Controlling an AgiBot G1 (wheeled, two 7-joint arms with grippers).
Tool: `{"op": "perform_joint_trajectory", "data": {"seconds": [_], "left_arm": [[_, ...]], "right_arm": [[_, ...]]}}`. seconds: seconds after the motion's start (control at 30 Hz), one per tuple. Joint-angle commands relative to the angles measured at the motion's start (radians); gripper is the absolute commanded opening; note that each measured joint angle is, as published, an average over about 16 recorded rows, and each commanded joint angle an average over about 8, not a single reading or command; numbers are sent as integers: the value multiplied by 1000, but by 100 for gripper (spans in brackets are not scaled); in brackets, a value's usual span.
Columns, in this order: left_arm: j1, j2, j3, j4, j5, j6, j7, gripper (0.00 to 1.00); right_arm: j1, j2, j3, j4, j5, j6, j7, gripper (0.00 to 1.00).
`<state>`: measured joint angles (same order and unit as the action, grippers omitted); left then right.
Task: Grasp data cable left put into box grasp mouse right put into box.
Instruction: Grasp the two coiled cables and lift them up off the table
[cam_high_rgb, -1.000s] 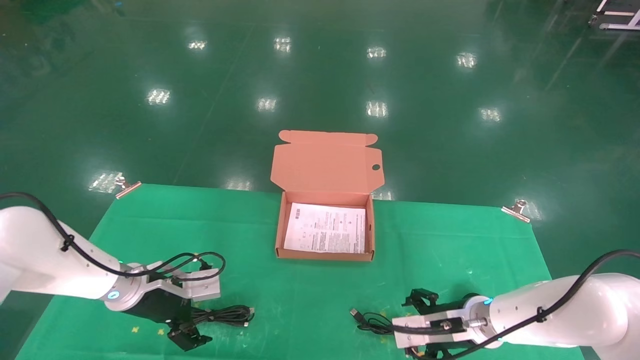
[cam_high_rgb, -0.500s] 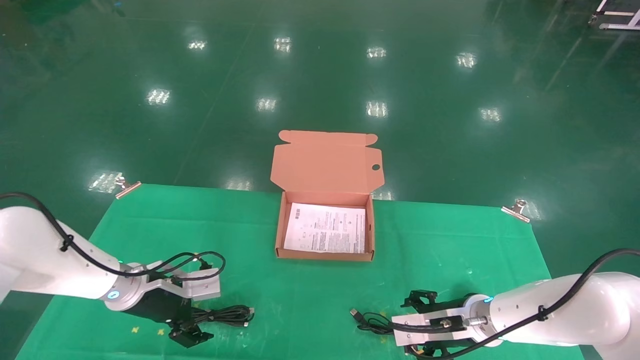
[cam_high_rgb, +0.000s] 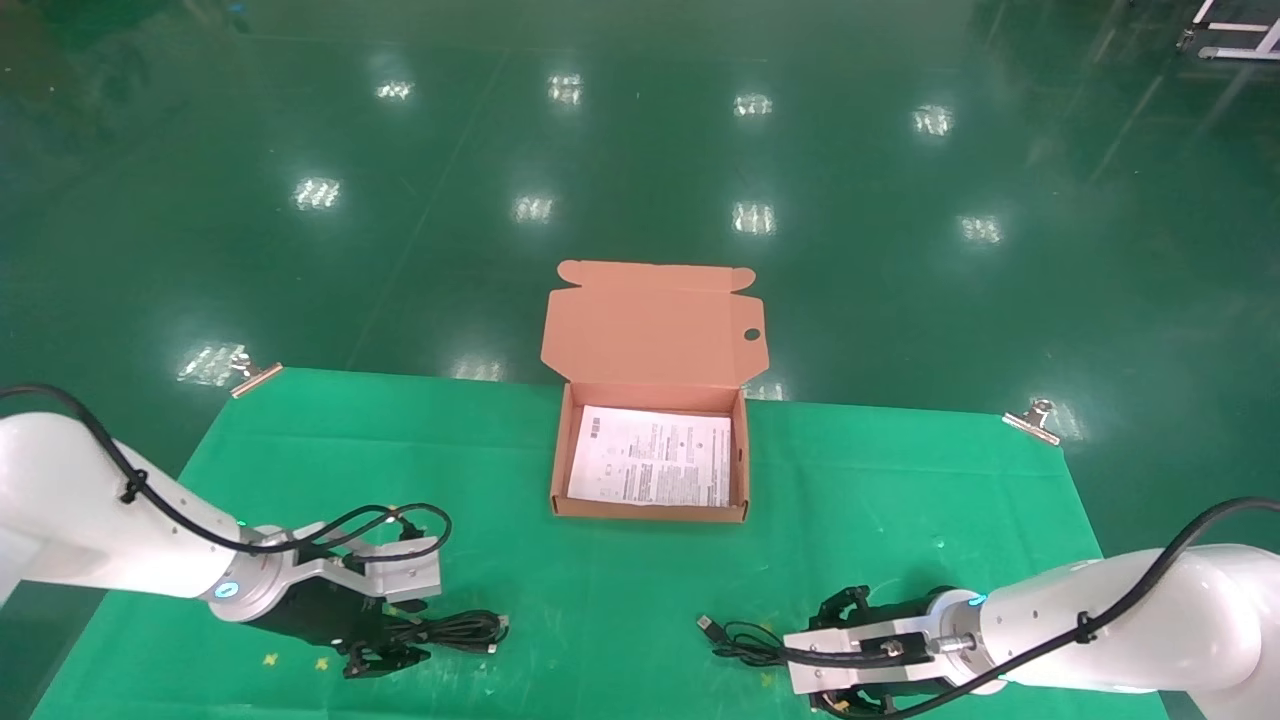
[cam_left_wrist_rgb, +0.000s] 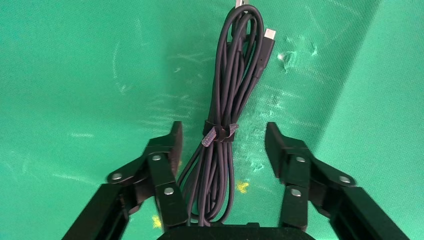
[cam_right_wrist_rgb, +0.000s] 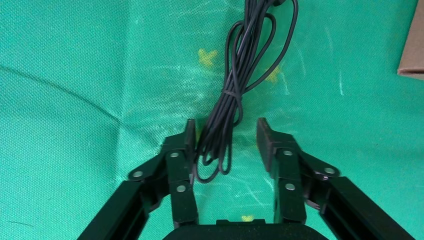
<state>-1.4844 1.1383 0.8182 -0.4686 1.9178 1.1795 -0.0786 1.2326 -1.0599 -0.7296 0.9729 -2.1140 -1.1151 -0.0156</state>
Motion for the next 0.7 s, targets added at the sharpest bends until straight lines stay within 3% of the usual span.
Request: {"op": "perform_joint_trajectory", "data": {"seconds": [0.03, 0.7], "left_arm": [[0, 0, 0, -1, 0, 0, 0, 0], [0, -2, 1, -6, 2, 1, 0, 0]], "right_arm": [[0, 0, 0, 1, 0, 0, 0, 0], [2, 3, 1, 3, 2, -4, 2, 0]]}}
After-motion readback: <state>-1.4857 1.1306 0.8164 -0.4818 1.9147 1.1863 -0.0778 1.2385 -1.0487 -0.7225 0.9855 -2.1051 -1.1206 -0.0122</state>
